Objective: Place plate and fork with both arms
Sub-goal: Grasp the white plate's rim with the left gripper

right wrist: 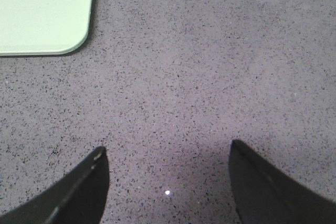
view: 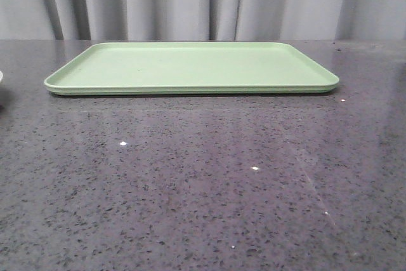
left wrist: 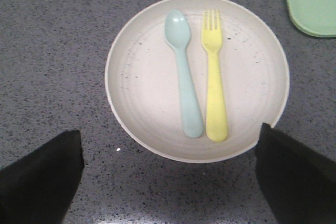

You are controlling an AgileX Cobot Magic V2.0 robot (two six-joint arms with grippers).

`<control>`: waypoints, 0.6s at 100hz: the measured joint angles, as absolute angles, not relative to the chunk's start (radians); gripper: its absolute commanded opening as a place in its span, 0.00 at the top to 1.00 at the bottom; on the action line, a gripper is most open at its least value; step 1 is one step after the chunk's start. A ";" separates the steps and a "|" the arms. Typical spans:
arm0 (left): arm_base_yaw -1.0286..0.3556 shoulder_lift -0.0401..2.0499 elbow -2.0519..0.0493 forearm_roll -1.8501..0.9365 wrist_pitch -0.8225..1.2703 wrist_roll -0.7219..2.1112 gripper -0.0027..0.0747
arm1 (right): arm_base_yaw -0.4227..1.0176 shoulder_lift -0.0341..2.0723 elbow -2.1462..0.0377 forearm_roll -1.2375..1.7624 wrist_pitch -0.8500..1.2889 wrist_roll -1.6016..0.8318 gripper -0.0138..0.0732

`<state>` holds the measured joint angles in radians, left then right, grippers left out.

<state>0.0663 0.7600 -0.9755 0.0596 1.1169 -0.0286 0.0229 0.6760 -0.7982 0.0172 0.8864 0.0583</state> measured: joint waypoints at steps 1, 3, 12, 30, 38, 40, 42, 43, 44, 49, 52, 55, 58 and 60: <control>0.066 0.760 -0.975 0.062 1.117 -0.031 0.17 | 0.023 0.676 -0.798 0.017 0.886 0.058 0.27; 0.068 0.763 -0.976 0.069 1.115 -0.033 0.17 | 0.023 0.676 -0.798 0.017 0.886 0.058 0.27; 0.068 0.790 -0.978 0.099 1.115 -0.042 0.19 | 0.023 0.676 -0.798 0.017 0.886 0.058 0.27; 0.095 0.888 -0.978 0.118 1.068 -0.059 0.19 | 0.023 0.676 -0.798 0.017 0.886 0.058 0.27; 0.131 0.943 -0.978 0.115 1.030 -0.065 0.19 | 0.023 0.676 -0.798 0.017 0.886 0.058 0.27; 0.142 0.957 -0.978 0.113 1.023 -0.066 0.19 | 0.023 0.676 -0.798 0.017 0.886 0.058 0.27; 0.154 0.971 -0.978 0.110 1.017 -0.066 0.19 | 0.023 0.676 -0.798 0.017 0.886 0.058 0.27; 0.157 0.976 -0.978 0.108 1.015 -0.066 0.19 | 0.023 0.676 -0.798 0.017 0.886 0.058 0.27; 0.165 0.980 -0.978 0.108 1.014 -0.066 0.19 | 0.023 0.676 -0.798 0.017 0.886 0.058 0.27; 0.194 1.018 -0.982 0.093 0.998 -0.068 0.19 | 0.023 0.676 -0.798 0.017 0.886 0.058 0.27; 0.211 1.037 -0.986 0.085 0.992 -0.068 0.19 | 0.023 0.676 -0.798 0.017 0.886 0.058 0.27; 0.231 1.057 -0.991 0.073 0.987 -0.068 0.19 | 0.023 0.676 -0.798 0.017 0.886 0.058 0.27; 0.247 1.077 -0.995 0.053 0.980 -0.061 0.19 | 0.023 0.676 -0.798 0.017 0.886 0.058 0.27; 0.258 1.093 -1.000 0.043 0.976 -0.054 0.19 | 0.023 0.676 -0.798 0.017 0.886 0.058 0.27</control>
<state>0.2580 1.0931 -0.9997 0.0431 0.9763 -0.0535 0.0229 0.6760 -0.7982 0.0172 0.8864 0.0583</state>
